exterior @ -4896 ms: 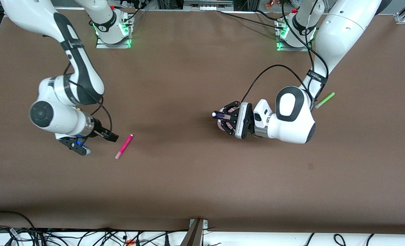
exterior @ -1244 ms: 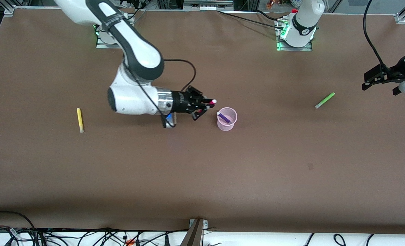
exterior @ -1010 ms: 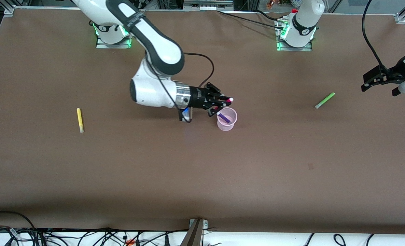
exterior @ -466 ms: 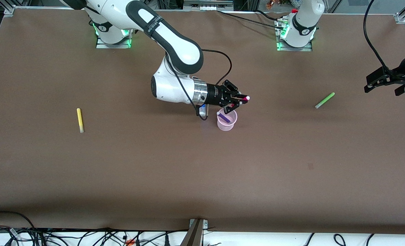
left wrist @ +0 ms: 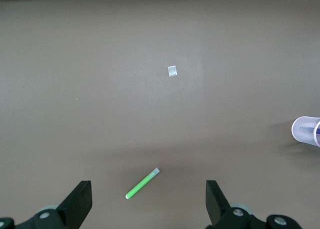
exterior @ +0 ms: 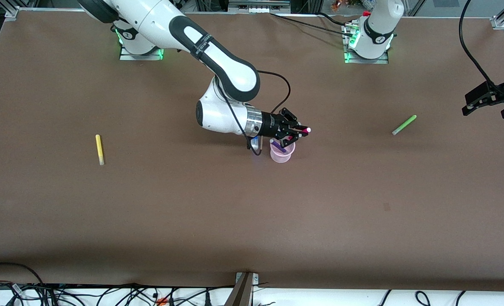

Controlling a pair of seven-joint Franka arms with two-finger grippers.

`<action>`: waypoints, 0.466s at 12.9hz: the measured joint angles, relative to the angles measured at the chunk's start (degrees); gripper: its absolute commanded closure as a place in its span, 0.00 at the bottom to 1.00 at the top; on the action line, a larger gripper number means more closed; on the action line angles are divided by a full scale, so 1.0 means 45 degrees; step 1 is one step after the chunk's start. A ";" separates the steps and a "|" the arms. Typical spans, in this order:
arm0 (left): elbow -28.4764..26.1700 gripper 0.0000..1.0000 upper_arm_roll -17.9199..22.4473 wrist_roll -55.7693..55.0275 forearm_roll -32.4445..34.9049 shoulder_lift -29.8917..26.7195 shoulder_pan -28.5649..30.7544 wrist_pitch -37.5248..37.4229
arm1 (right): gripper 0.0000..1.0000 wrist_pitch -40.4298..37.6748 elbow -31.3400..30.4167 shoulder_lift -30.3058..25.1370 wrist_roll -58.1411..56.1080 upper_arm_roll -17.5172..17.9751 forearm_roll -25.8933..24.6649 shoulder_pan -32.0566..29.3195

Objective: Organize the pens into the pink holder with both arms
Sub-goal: 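Lower the pink highlighter into the holder and open the right gripper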

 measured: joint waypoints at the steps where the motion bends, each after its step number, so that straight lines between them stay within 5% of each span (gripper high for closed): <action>1: 0.0003 0.00 -0.0010 0.0001 0.0000 0.0000 0.0000 0.0000 | 1.00 0.0098 0.0072 0.0101 -0.0038 -0.0005 -0.0001 0.0091; 6: 0.0008 0.00 -0.0016 0.0003 0.0000 0.0002 0.0000 -0.0021 | 1.00 0.0156 0.0119 0.0360 -0.0420 -0.0240 -0.0003 0.0157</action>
